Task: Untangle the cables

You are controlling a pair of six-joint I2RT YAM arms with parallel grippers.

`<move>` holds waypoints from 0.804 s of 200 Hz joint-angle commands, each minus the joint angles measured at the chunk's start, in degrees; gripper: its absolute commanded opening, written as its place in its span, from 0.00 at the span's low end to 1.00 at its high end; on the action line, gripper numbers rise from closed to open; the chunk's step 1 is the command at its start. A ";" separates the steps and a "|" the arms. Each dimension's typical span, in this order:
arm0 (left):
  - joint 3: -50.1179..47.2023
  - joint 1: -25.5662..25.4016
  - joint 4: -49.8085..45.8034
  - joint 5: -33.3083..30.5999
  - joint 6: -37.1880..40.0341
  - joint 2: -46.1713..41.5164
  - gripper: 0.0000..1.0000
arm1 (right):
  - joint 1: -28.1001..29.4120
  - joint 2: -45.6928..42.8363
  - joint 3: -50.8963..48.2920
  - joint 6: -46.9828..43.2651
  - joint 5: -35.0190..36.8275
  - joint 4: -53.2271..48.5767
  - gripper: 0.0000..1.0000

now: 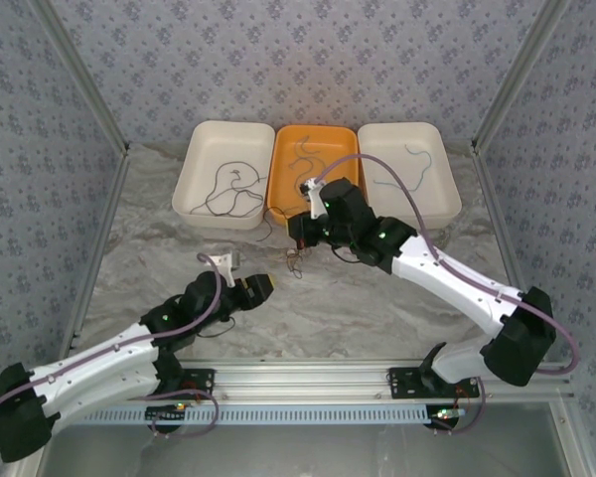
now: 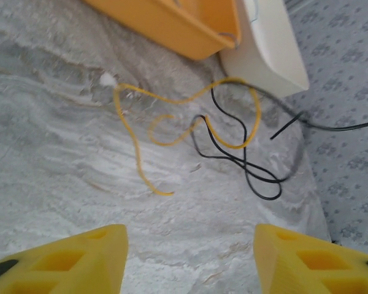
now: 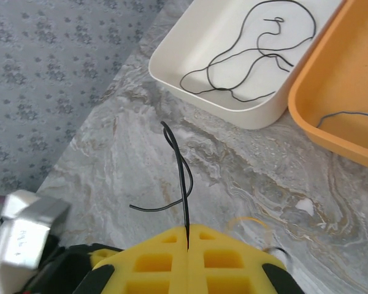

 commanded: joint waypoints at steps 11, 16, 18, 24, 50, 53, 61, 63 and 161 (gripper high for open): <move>-1.00 2.42 3.13 1.06 -2.31 -0.42 0.75 | 0.68 1.62 2.24 -3.36 -6.51 -0.42 0.00; -1.42 2.92 2.81 0.51 -3.49 -1.03 0.76 | 0.87 1.80 2.16 -3.62 -6.94 -0.23 0.00; -1.62 3.09 2.68 0.13 -4.21 -1.29 0.76 | 0.95 1.95 2.15 -3.73 -7.20 -0.13 0.00; -2.09 3.49 2.38 -0.54 -5.90 -2.24 0.77 | 1.23 2.28 1.95 -4.04 -7.75 0.10 0.00; -4.15 3.74 -0.58 -4.27 -12.67 -5.99 0.79 | 2.36 4.08 -1.10 -5.23 -7.31 2.18 0.00; -4.24 3.80 -1.46 -4.65 -13.36 -6.20 0.79 | 2.40 4.21 -2.32 -5.23 -7.07 2.68 0.00; -4.12 3.88 -4.49 -5.48 -15.36 -6.60 0.78 | 1.96 4.62 -5.85 -4.82 -6.50 4.82 0.00; -4.14 3.86 -4.97 -5.59 -15.76 -6.65 0.78 | 1.83 4.70 -6.56 -4.62 -6.39 5.20 0.00; 2.55 0.23 -5.17 -1.83 -16.25 9.81 0.55 | -7.42 3.59 -26.03 -2.69 -0.80 11.00 0.00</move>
